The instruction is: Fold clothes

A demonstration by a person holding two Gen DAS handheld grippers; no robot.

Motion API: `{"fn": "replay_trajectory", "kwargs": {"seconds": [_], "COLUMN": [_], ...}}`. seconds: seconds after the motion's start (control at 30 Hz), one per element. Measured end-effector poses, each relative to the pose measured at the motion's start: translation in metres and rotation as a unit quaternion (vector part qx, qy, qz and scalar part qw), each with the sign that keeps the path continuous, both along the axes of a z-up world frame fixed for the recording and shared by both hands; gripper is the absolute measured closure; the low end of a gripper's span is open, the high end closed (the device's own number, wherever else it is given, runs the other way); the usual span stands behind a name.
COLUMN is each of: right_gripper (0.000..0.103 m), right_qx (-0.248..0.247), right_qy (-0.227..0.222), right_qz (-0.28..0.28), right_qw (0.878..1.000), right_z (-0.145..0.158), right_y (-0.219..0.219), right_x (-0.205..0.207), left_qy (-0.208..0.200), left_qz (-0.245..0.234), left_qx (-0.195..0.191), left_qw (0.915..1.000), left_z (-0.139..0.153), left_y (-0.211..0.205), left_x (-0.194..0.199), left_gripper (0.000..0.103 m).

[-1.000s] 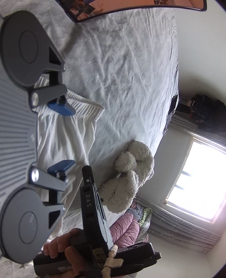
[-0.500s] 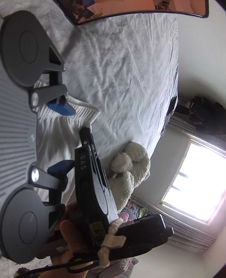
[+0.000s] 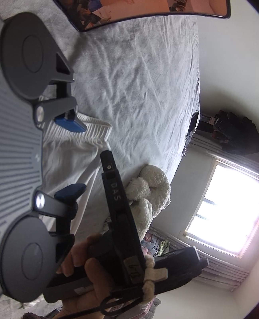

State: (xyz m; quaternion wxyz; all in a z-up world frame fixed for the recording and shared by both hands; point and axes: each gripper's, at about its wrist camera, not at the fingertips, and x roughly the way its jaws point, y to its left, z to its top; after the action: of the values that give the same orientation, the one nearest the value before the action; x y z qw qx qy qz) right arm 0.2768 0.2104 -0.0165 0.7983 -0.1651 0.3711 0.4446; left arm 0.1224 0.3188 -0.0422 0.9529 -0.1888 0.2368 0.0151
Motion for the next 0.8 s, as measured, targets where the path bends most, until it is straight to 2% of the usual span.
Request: {"fn": "replay_trajectory", "kwargs": {"seconds": [0.23,0.47,0.63,0.8], "right_gripper": [0.068,0.068,0.068,0.068], "right_qx": [-0.048,-0.080,-0.088,-0.102], "right_qy": [-0.023,-0.016,-0.004,-0.004], "right_qz": [-0.062,-0.131,-0.152,-0.131], "right_qw": [0.997,0.988,0.984,0.986], "right_z": [0.016,0.015,0.004,0.000], "right_y": [-0.080,-0.159,-0.178,-0.176], "right_x": [0.007,0.010,0.011,0.005], "left_qy": [-0.016,-0.010,-0.003,0.009], "left_qz": [-0.016,-0.054,-0.073,-0.078], "left_qx": [0.000,0.018,0.034,0.047], "left_qw": [0.9997,0.9983,0.9968,0.9959], "left_z": [0.008,0.006,0.003,-0.002], "left_y": [-0.011,-0.037,-0.054,-0.058], "left_x": [-0.003,-0.002,0.001,0.003], "left_gripper": [0.045,0.045,0.045,0.045]}}
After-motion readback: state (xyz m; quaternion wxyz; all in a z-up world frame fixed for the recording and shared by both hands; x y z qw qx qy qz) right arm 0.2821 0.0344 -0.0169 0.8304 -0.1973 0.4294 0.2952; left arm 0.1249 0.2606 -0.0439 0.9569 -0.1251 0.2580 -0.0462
